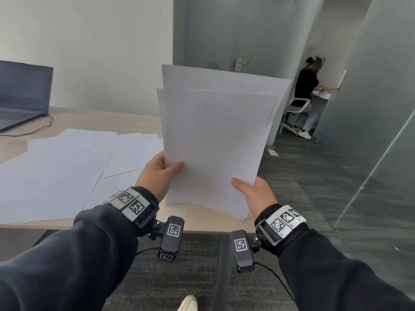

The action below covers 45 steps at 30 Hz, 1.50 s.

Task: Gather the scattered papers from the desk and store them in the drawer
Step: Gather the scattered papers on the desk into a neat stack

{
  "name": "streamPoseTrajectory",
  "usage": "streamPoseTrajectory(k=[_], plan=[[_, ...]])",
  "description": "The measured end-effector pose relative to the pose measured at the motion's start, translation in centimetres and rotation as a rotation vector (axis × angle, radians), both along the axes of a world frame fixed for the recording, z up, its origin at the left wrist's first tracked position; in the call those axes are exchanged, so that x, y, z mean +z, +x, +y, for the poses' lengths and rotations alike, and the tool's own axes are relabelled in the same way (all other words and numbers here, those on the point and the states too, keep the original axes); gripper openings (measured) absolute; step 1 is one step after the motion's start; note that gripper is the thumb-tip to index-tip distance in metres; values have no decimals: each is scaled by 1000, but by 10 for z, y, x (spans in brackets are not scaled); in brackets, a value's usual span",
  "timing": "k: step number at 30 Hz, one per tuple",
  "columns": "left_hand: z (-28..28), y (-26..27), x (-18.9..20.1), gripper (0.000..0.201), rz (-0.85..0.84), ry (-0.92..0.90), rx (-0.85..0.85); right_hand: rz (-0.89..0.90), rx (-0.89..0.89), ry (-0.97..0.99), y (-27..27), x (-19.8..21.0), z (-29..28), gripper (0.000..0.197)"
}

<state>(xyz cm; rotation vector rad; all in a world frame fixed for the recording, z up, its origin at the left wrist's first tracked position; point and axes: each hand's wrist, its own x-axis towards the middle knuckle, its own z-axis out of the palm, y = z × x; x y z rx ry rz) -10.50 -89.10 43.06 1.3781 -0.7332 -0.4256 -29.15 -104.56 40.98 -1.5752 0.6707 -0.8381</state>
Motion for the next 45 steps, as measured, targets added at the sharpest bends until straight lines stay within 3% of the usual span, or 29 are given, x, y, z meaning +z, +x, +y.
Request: streamPoseTrajectory(k=[7,13,16,19,24,27,31,35,39,45], plan=[[1,-4,2,39,-15,-59,-33,-106,7,74,3,0,7,19],[0,-5,-3,39,-12,-55,-23,-185,-34,45,4,3,12,27],[1,-5,-8,33,-26,32,5,-126,-45,23,5,-1,12,21],[9,-7,-18,18,-39,148,57,45,-55,-8,3,-17,14,7],[26,-9,-21,17,-71,157,77,134,-45,-45,6,-26,16,5],[38,1,-24,19,-187,260,73,101,-27,-10,12,-28,15,7],[65,22,-39,29,-469,480,156,106,-72,69,18,-38,8,7],[96,45,-53,34,-697,706,241,282,-134,10,23,-38,-6,7],[110,54,-60,56,-769,976,185,561,-111,-123,22,-20,-11,33],[118,55,-70,68,-834,1029,148,663,-154,-223,12,-13,-7,58]])
